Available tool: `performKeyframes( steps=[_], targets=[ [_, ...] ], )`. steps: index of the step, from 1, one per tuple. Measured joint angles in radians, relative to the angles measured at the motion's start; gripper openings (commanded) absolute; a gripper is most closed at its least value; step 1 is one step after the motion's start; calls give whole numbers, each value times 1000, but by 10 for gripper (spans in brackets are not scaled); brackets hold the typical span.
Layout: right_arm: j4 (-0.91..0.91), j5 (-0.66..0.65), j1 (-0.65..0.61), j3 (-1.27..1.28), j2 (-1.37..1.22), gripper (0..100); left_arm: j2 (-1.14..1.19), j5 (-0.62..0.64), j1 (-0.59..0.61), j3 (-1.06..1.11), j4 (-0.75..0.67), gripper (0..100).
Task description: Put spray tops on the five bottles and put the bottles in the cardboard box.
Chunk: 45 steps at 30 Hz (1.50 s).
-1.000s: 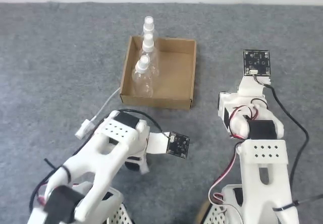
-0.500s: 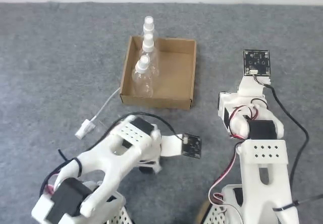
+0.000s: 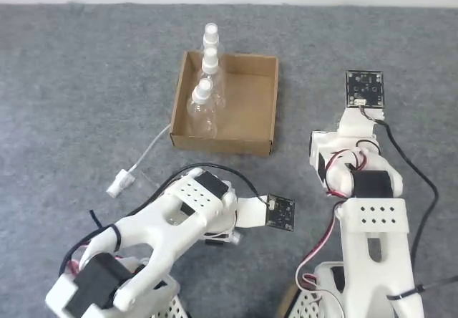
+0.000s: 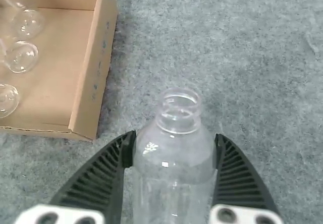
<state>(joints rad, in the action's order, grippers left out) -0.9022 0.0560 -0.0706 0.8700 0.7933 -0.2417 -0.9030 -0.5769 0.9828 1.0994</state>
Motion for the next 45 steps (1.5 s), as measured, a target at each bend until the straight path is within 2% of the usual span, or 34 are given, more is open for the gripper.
performKeyframes(
  steps=[9,19,23,27,31,38,45],
  targets=[
    [0,0,2,0,0,143,0,72,2,-54,20,76],
    [0,0,2,0,0,143,0,100,3,-264,267,13],
    [0,0,2,0,0,143,0,98,77,-362,368,13],
    [0,0,2,0,0,143,2,100,199,-466,420,13],
    [0,0,2,0,0,143,-34,118,250,-496,454,13],
    [0,0,0,0,0,143,-213,278,256,-496,453,13],
    [0,0,0,0,0,143,-316,428,256,-445,341,13]
  ],
)
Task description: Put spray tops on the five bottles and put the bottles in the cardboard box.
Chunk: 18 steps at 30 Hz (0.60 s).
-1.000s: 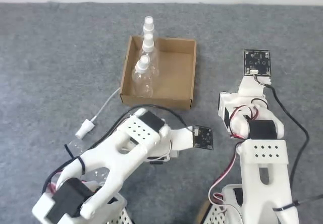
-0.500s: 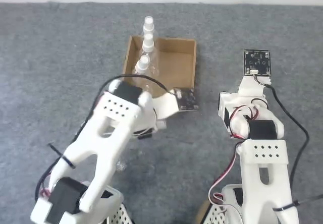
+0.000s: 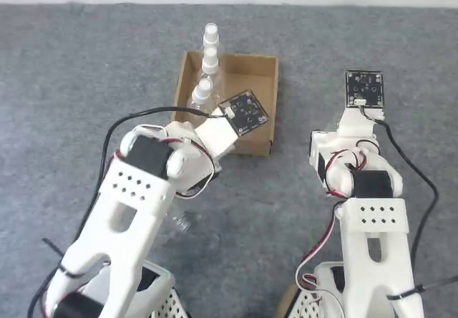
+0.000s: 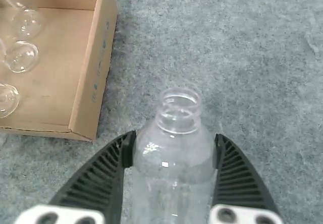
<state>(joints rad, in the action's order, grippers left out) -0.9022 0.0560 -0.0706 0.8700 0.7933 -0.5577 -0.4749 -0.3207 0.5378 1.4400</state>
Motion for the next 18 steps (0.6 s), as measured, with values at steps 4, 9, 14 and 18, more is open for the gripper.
performKeyframes(
  steps=[4,9,14,18],
  targets=[
    [0,-5,-14,0,0,143,-69,69,0,9,-29,13],
    [0,-23,-41,20,2,143,-173,166,0,12,-74,13],
    [6,-25,-49,72,87,143,-279,285,0,71,-170,13],
    [12,-55,-81,137,207,143,-348,350,9,112,-247,13]
  ],
)
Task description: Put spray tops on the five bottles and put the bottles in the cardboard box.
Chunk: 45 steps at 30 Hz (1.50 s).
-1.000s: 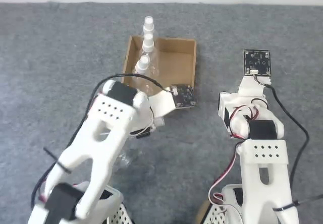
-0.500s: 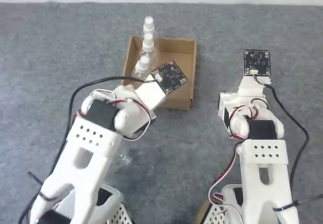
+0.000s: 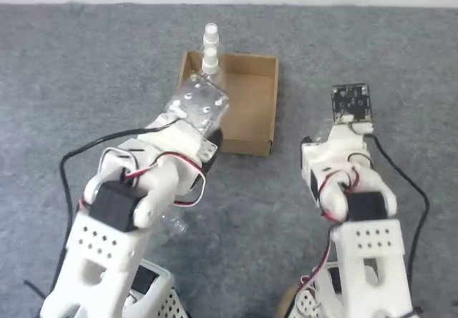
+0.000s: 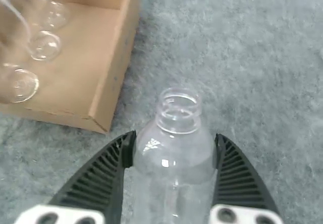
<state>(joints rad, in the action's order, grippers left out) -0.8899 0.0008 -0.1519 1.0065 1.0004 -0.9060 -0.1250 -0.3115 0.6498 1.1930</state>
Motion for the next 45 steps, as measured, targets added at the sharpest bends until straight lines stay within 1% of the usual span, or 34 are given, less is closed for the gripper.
performKeyframes(
  steps=[7,10,15,21,29,34,38,42,45],
  targets=[
    [0,-14,-69,83,169,143,-78,89,84,8,-100,13],
    [0,-52,-115,115,227,143,-106,132,107,8,-137,13],
    [0,-87,-180,180,345,143,-170,192,110,8,-199,13],
    [0,-92,-213,269,532,143,-256,255,110,8,-264,13],
    [0,-94,-301,381,776,143,-290,359,110,8,-370,12],
    [0,-94,-334,388,796,143,-292,436,110,8,-433,12],
    [0,-94,-374,388,796,144,-296,477,69,8,-442,12],
    [0,-94,-417,399,798,145,-322,486,-14,8,-442,12],
    [23,-97,-439,437,796,145,-325,486,-54,8,-442,12]
  ],
)
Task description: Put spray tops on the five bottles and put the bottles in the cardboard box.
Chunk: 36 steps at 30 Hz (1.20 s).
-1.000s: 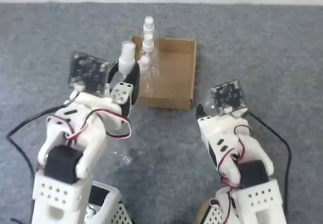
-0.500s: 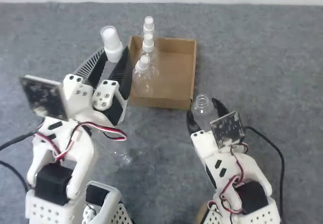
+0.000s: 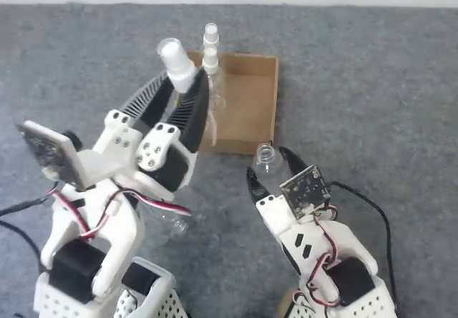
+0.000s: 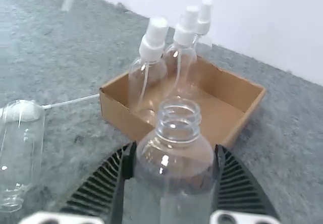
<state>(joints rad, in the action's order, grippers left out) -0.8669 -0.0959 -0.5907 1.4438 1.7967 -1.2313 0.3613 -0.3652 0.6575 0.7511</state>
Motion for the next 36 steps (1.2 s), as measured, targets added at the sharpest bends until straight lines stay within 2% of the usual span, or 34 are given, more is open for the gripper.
performKeyframes(
  steps=[4,16,25,36],
  targets=[
    [58,0,-8,38,2,144,3,0,-25,8,-48,12],
    [94,0,-6,46,2,144,8,3,-87,215,-328,12],
    [121,0,-6,46,2,144,6,57,-95,242,-350,12],
    [121,0,-6,46,2,144,8,64,-176,301,-351,12]
  ],
)
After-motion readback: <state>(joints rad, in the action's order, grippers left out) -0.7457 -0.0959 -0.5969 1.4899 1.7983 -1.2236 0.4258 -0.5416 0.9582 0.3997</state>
